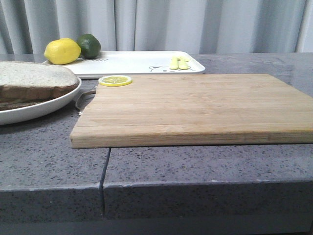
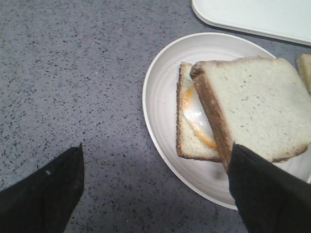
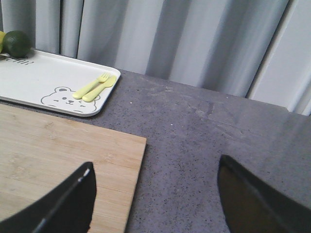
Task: Place bread and move sandwich to tray
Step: 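Move the left gripper to the plate rim and grasp it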
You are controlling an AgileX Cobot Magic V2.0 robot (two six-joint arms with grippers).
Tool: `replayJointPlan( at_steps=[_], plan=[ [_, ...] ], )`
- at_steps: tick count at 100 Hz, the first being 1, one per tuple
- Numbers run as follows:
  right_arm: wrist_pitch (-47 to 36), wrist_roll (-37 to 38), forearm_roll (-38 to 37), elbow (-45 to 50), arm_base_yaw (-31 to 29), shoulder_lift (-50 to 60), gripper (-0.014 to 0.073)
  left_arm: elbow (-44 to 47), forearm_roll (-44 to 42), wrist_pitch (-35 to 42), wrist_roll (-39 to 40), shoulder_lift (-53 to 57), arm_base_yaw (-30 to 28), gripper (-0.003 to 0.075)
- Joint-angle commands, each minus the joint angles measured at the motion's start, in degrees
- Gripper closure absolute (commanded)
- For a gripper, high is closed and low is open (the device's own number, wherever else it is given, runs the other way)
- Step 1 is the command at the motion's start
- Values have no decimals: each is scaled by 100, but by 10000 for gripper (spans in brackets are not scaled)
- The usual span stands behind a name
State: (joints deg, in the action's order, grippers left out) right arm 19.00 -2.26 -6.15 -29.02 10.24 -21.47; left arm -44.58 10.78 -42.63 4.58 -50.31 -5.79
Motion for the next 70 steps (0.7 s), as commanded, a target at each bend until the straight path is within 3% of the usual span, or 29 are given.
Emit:
replayJointPlan(
  at_steps=[1, 70],
  plan=[
    [-425, 8, -63, -126, -44, -41, 74, -211, 172, 520, 77, -199, -106, 153],
    [-425, 8, -63, -126, -44, -41, 74, -211, 851, 1251, 77, -1531, -109, 153]
  ],
)
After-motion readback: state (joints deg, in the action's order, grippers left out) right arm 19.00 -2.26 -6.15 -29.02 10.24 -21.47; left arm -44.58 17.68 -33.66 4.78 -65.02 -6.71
